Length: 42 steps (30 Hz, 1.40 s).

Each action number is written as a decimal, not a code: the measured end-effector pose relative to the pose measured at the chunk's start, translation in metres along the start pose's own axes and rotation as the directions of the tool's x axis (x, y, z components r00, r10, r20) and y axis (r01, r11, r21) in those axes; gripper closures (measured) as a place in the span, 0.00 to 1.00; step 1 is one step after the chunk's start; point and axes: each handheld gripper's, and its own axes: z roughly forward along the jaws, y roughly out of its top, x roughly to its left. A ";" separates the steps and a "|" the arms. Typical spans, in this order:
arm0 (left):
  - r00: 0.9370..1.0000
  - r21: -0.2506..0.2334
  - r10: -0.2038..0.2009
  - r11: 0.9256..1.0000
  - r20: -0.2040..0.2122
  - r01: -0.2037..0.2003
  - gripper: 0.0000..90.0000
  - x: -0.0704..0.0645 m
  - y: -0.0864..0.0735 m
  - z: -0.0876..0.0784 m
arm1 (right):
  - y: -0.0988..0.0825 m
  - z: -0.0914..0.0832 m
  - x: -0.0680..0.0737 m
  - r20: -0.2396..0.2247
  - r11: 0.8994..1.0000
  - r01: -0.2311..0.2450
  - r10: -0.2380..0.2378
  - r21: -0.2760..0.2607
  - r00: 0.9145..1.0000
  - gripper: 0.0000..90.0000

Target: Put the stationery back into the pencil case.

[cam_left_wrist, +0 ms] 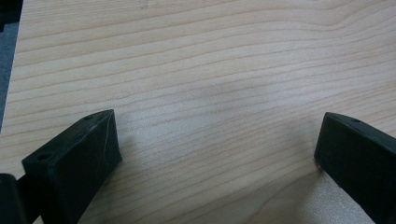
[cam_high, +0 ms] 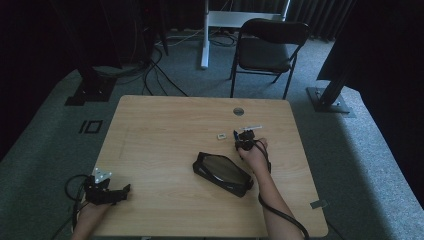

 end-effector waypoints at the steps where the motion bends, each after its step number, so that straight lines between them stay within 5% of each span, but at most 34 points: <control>1: 1.000 0.001 0.000 1.000 0.000 0.000 0.00 0.000 0.000 0.000 | -0.001 0.000 0.001 0.002 1.000 -0.004 0.004 -0.004 1.000 0.87; 5: 1.000 0.000 0.000 1.000 0.000 0.000 0.00 0.000 0.000 0.000 | -0.001 0.000 0.002 0.002 1.000 0.014 -0.014 -0.011 1.000 0.88; 10: 1.000 0.000 0.000 1.000 0.000 0.000 0.00 0.000 0.000 0.000 | -0.001 -0.003 -0.002 0.001 1.000 -0.021 0.021 -0.017 1.000 0.88; 29: 1.000 0.001 0.000 1.000 0.000 0.000 0.00 0.000 0.000 0.000 | 0.015 -0.043 -0.014 -0.036 0.996 -0.047 0.045 -0.078 0.998 0.88; 42: 1.000 0.000 -0.001 1.000 0.000 0.001 0.00 0.000 0.000 0.000 | 0.018 -0.068 -0.006 -0.079 0.994 -0.012 0.003 -0.110 0.997 0.88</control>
